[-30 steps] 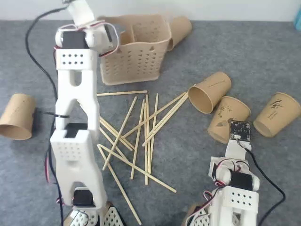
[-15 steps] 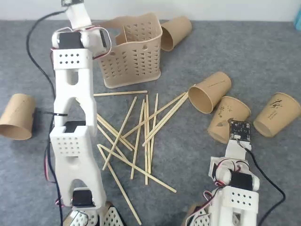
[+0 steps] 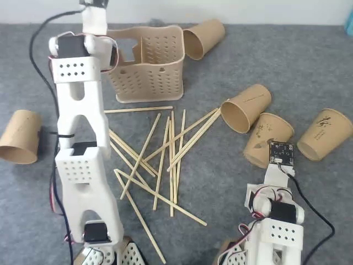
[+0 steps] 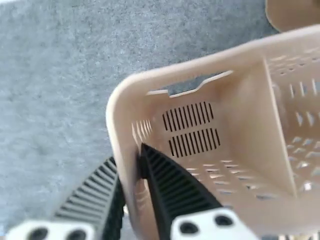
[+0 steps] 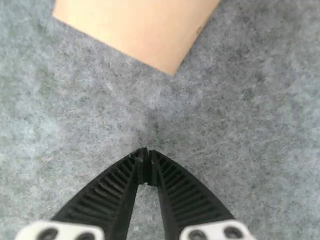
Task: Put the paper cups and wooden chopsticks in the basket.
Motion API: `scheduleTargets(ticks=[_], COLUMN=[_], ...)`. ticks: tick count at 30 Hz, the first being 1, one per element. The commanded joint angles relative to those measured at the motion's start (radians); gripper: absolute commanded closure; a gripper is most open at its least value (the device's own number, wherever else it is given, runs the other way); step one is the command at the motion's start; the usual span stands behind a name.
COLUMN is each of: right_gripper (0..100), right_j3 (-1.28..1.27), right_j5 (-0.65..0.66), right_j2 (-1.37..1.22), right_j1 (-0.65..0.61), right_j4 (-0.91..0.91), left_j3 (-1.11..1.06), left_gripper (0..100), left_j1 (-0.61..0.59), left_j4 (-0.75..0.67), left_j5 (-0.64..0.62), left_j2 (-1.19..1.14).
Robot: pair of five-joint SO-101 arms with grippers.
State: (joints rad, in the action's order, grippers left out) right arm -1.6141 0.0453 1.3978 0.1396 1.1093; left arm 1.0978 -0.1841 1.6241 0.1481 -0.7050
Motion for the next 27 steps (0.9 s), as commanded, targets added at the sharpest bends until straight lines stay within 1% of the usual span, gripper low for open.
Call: scheduleTargets(ticks=[1,6,9,14,18,22,24,27], right_gripper=[99.1,99.1,99.1,99.1,99.1,99.1,99.1,99.1], right_j3=[0.043,0.043,0.043,0.043,0.043,0.043,0.043,0.043], right_j5=[0.014,0.014,0.014,0.014,0.014,0.014,0.014,0.014], right_j2=[0.018,0.018,0.018,0.018,0.018,0.018,0.018,0.018], right_j1=[0.016,0.016,0.016,0.016,0.016,0.016,0.016,0.016], right_j4=[-0.015,-0.016,-0.018,-0.019,-0.021,-0.021,-0.021,-0.021], left_j3=[0.047,0.048,0.048,0.056,0.148,0.277,0.335,0.415], left_gripper=[98,89,89,88,86,75,71,71], left_j1=[-0.031,-0.078,-0.110,-0.127,-0.121,-0.120,-0.121,-0.127], left_j4=[0.018,-0.029,-0.069,-0.069,-0.009,0.060,0.092,0.133], left_j5=[0.060,0.055,0.034,0.031,0.031,0.029,0.029,0.020], left_j2=[0.018,0.029,0.028,0.029,0.029,0.029,0.029,0.029])
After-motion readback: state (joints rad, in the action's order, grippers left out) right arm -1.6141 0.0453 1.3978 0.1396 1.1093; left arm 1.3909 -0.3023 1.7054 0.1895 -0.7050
